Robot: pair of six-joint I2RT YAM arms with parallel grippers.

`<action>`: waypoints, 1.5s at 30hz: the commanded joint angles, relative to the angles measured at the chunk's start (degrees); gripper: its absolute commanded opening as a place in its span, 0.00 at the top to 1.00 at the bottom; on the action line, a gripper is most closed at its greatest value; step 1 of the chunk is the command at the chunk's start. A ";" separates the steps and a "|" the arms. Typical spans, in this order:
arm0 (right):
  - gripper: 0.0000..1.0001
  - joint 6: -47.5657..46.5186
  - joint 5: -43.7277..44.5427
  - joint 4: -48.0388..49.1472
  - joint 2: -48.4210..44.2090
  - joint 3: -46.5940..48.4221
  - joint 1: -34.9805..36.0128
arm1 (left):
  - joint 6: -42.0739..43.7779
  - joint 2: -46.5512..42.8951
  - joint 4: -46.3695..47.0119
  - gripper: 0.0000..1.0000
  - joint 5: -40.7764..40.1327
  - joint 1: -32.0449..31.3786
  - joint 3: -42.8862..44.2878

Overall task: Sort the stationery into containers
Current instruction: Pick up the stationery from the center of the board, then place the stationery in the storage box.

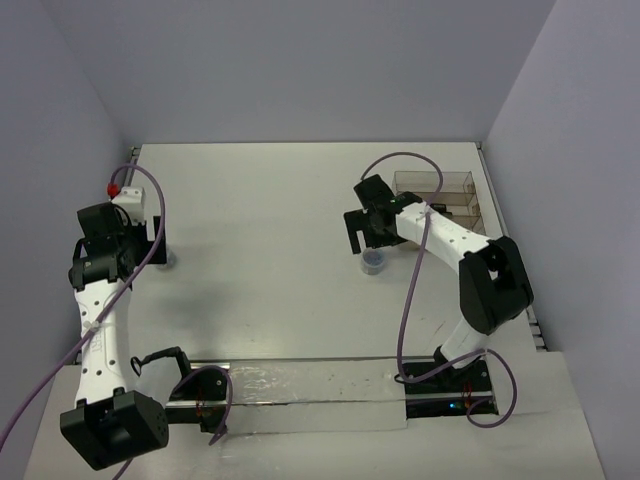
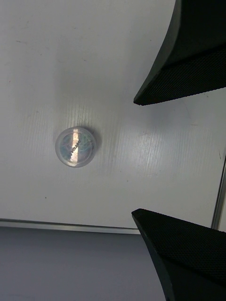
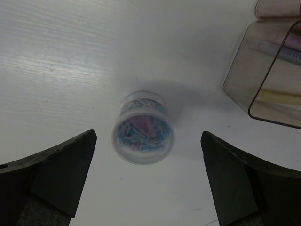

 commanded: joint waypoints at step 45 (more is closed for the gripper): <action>0.98 6.97 6.73 -8.80 27.63 60.60 -25.35 | 2.12 -1.66 4.35 0.01 2.21 0.34 -0.12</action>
